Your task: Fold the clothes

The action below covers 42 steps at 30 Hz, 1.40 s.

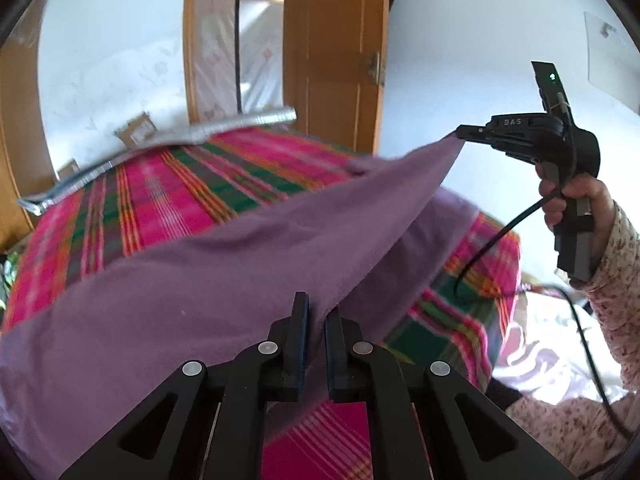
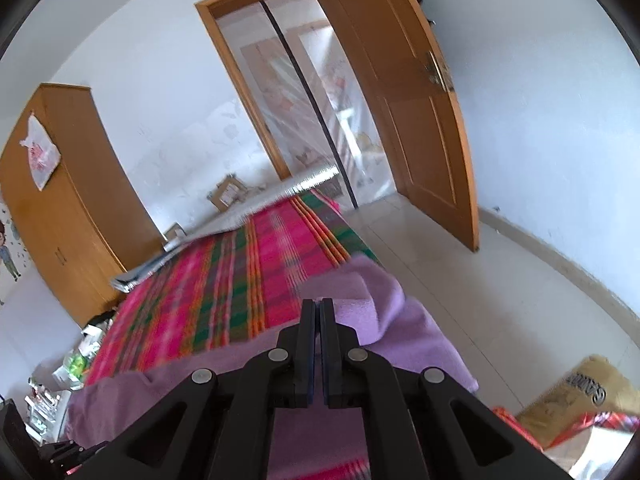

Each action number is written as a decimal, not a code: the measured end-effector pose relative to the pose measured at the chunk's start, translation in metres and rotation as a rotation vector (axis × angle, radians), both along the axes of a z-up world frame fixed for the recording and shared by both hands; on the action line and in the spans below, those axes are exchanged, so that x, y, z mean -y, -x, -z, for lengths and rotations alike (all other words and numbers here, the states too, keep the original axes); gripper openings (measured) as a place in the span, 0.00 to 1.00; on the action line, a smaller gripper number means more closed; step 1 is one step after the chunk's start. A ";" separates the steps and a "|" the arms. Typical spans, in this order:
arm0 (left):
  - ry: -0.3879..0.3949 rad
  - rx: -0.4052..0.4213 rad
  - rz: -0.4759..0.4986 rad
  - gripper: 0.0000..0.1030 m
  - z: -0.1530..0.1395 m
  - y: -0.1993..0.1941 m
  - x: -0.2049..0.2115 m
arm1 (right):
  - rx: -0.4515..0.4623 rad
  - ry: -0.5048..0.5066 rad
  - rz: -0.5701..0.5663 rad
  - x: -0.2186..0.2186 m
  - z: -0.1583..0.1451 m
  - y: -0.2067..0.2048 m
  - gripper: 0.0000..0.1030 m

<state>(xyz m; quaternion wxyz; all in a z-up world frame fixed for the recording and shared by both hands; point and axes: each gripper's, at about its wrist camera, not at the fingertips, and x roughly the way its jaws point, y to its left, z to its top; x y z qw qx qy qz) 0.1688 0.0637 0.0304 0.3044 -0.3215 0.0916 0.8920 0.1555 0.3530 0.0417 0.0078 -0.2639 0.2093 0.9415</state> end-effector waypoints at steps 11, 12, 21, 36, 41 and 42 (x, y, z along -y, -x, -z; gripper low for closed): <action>0.077 0.133 0.030 0.07 0.038 0.009 -0.008 | 0.139 0.067 0.035 -0.015 0.061 -0.009 0.02; 0.077 0.133 0.031 0.07 0.038 0.009 -0.008 | 0.149 0.067 0.035 -0.015 0.065 -0.010 0.02; 0.053 0.205 0.079 0.08 0.036 0.011 0.000 | 0.224 -0.001 0.042 -0.018 0.076 -0.018 0.03; -0.186 0.254 0.203 0.17 0.001 0.029 0.002 | 0.294 -0.399 0.281 -0.105 -0.017 -0.089 0.04; -0.173 0.300 0.207 0.17 0.016 0.040 -0.020 | 0.296 -0.482 0.290 -0.105 -0.017 -0.073 0.06; -0.164 0.313 0.205 0.17 0.019 0.041 -0.023 | 0.295 -0.456 0.260 -0.104 -0.011 -0.067 0.06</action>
